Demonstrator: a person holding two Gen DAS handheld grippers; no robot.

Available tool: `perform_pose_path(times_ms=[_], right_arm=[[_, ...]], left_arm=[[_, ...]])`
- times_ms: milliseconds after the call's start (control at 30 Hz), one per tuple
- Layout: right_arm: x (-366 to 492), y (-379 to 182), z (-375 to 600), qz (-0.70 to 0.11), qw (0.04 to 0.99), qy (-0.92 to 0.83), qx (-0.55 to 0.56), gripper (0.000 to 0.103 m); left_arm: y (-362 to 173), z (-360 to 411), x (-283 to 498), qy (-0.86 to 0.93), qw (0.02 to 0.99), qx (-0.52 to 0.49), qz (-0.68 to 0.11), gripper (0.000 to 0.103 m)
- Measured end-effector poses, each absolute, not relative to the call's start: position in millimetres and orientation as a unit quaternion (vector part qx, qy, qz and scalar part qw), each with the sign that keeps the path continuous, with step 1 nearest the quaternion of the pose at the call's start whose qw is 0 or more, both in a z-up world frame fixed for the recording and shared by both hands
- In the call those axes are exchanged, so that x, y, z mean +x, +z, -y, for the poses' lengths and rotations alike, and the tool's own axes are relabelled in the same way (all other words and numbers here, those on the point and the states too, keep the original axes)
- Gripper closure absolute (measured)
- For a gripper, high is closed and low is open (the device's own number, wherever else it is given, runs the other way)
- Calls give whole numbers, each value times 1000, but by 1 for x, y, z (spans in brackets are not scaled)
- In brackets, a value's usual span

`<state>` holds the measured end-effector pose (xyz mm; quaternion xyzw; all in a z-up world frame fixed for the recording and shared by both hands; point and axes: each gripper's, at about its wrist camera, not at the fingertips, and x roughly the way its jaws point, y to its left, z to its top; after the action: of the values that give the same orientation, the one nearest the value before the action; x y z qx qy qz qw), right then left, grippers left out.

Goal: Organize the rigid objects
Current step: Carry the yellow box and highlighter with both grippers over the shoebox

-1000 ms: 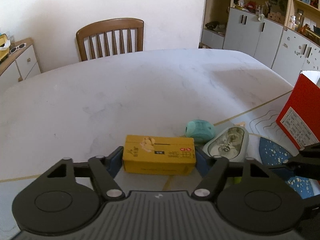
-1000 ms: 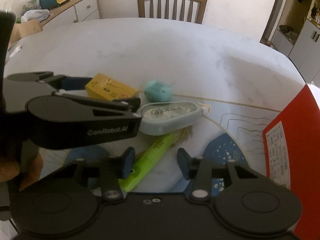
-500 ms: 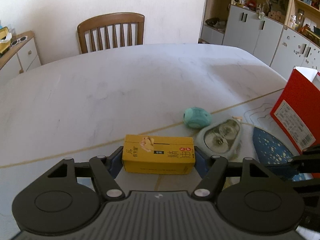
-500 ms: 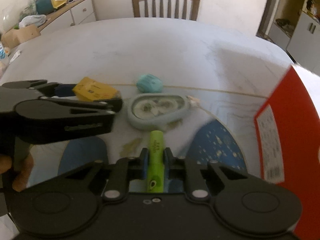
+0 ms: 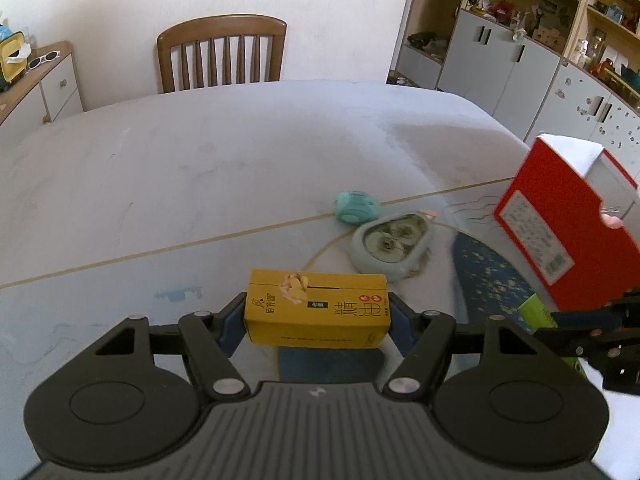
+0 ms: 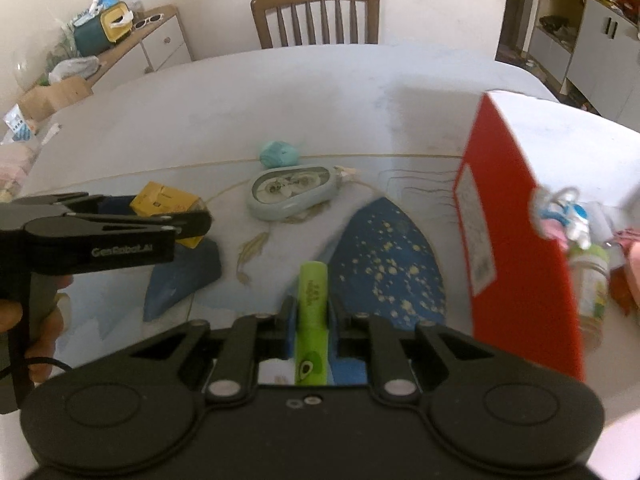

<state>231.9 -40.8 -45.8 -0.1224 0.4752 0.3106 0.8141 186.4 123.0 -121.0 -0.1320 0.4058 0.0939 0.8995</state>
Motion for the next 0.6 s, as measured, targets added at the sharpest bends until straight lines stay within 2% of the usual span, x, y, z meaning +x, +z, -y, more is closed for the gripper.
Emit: perform_pose_path(times_ms=[600], right_arm=[[233,26,126,-445,839,310,-39,88]], left_arm=[[-32,-50,176,59,922,-99,-370,32]])
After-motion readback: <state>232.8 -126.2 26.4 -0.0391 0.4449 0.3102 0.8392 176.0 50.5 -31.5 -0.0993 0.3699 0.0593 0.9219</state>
